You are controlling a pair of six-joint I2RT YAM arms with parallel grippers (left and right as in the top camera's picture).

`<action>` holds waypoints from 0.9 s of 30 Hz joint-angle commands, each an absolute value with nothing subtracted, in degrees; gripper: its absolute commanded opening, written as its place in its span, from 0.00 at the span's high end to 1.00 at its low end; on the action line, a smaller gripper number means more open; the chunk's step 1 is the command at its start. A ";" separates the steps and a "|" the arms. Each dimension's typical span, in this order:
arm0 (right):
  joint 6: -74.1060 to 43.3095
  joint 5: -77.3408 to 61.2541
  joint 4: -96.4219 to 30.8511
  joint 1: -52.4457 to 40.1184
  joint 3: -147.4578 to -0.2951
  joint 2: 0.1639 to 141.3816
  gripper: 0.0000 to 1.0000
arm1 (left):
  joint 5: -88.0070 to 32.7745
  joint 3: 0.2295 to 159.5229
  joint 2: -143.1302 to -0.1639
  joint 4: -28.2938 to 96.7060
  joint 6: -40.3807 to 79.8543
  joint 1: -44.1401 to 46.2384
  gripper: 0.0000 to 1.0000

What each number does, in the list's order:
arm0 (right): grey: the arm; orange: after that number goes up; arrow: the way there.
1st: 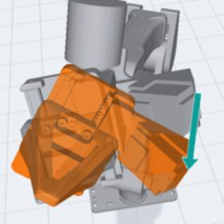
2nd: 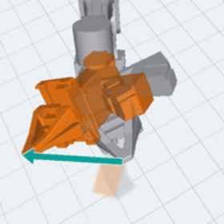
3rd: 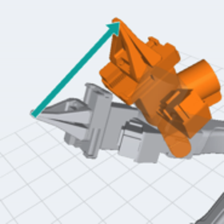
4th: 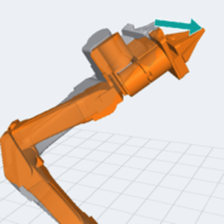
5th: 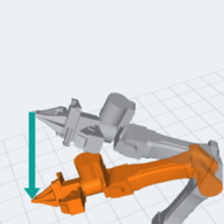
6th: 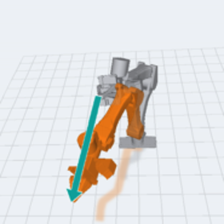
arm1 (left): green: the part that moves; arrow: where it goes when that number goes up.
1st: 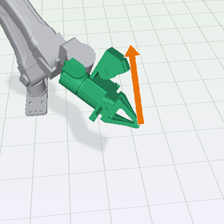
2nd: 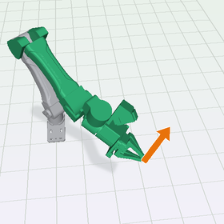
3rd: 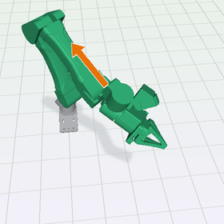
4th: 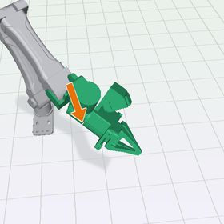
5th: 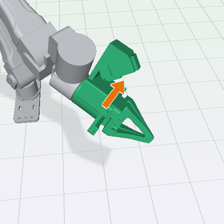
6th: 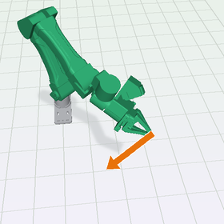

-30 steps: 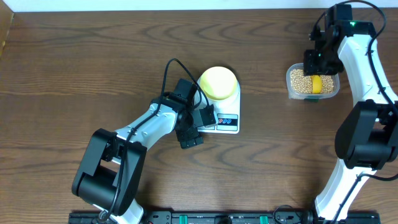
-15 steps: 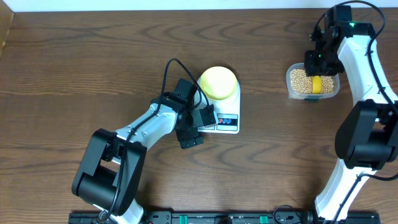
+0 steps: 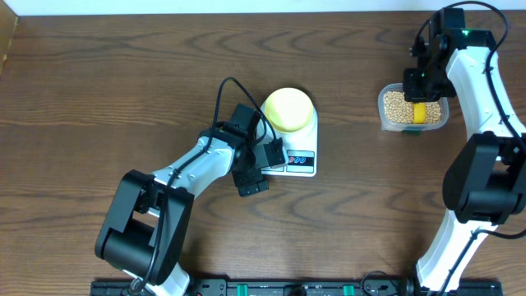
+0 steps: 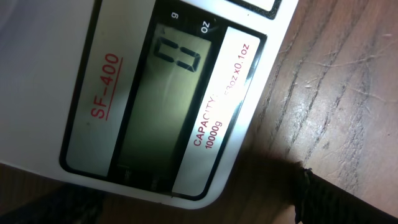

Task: Scoop item into bowl and weigh 50g on scale
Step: 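Lower the right gripper onto the yellow scoop handle in the tub, then grasp the scoop handle with the right gripper and dig into soybeans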

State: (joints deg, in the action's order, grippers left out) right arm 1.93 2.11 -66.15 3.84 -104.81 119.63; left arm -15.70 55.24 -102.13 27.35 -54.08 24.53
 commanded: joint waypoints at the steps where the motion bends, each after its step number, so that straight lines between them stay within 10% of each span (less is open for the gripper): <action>1: 2.02 2.50 -66.43 5.37 -104.53 120.11 0.99 | -16.86 54.65 -105.56 27.53 -55.88 25.15 0.02; 17: 5.26 -10.26 -68.38 11.53 -104.51 120.11 0.86 | -16.86 54.65 -105.56 27.53 -55.88 25.15 0.02; 27: 5.32 -11.00 -68.34 11.46 -104.57 120.11 0.99 | -16.86 54.65 -105.56 27.53 -55.88 25.15 0.02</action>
State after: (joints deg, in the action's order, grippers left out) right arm 4.84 -10.50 -68.25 11.62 -104.81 119.63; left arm -15.70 55.24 -102.13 27.35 -54.08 24.53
